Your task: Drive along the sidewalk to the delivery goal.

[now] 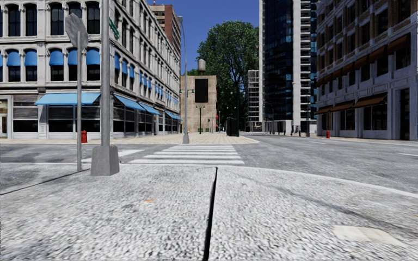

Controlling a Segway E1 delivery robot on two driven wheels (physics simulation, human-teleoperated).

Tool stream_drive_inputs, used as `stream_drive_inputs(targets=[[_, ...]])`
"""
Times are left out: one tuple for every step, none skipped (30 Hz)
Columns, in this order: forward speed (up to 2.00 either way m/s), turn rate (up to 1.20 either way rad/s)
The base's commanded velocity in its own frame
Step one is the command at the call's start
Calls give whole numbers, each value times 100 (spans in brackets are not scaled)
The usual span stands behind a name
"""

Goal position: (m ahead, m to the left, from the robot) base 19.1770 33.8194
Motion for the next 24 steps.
stream_drive_inputs(targets=[[200, 0], [200, 0], [200, 0], [200, 0], [200, 0], [200, 0], [200, 0], [200, 0], [200, 0], [200, 0], [200, 0], [200, 0], [200, 0], [200, 0], [200, 0], [200, 0], [200, 0], [200, 0], [200, 0], [200, 0], [200, 0], [200, 0], [200, 0], [200, 0]])
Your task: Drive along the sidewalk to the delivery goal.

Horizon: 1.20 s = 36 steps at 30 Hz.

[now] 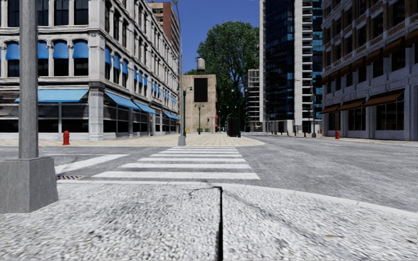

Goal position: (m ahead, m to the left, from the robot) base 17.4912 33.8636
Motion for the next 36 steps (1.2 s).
stream_drive_inputs(targets=[[200, 0], [200, 0], [200, 0], [200, 0], [200, 0], [200, 0], [200, 0], [200, 0], [200, 0], [200, 0], [200, 0], [200, 0], [200, 0], [200, 0], [200, 0], [200, 0], [200, 0], [200, 0], [200, 0], [200, 0], [200, 0], [200, 0], [200, 0], [200, 0], [200, 0], [200, 0], [200, 0], [200, 0], [169, 0], [169, 0], [144, 0], [136, 0], [134, 0], [134, 0], [134, 0], [133, 0]])
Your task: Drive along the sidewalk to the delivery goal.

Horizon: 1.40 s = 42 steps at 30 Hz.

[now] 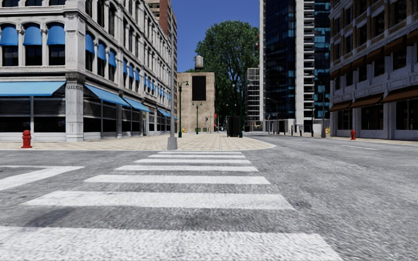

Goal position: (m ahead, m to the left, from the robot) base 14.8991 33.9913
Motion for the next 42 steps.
stream_drive_inputs(targets=[[133, 0], [133, 0], [133, 0], [133, 0], [133, 0], [133, 0], [133, 0], [133, 0], [133, 0], [133, 0], [133, 0], [133, 0], [135, 0], [135, 0], [135, 0], [136, 0], [142, 0], [146, 0], [147, 0], [147, 0], [148, 0], [148, 0], [148, 0], [148, 0], [148, 0], [148, 0], [148, 0], [148, 0], [148, 0], [148, 0], [148, 0], [148, 0], [149, 0], [149, 0], [149, 0], [149, 0], [149, 0], [149, 0], [149, 0], [149, 0], [149, 0], [149, 0]])
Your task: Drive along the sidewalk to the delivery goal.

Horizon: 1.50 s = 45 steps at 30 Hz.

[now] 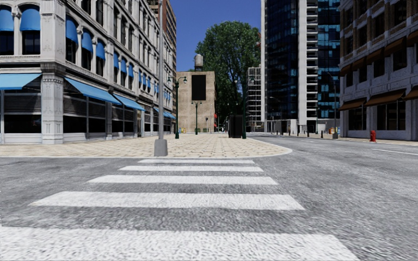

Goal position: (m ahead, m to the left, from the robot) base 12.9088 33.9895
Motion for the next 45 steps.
stream_drive_inputs(targets=[[149, 0], [149, 0], [149, 0], [200, 0], [200, 0], [200, 0], [200, 0], [200, 0], [200, 0], [200, 0], [200, 0], [200, 0], [200, 0], [200, 0], [200, 0], [200, 0], [200, 0], [200, 0], [200, 0], [200, 0], [200, 0], [200, 0], [200, 0], [200, 0], [200, 0], [200, 0], [200, 0], [200, 0], [200, 0], [200, 0], [200, 0], [200, 0], [200, 0], [200, 0], [200, 0], [200, 0], [200, 0], [200, 0], [200, 0], [200, 0], [200, 0], [200, 0], [200, 0], [200, 0], [200, 0]])
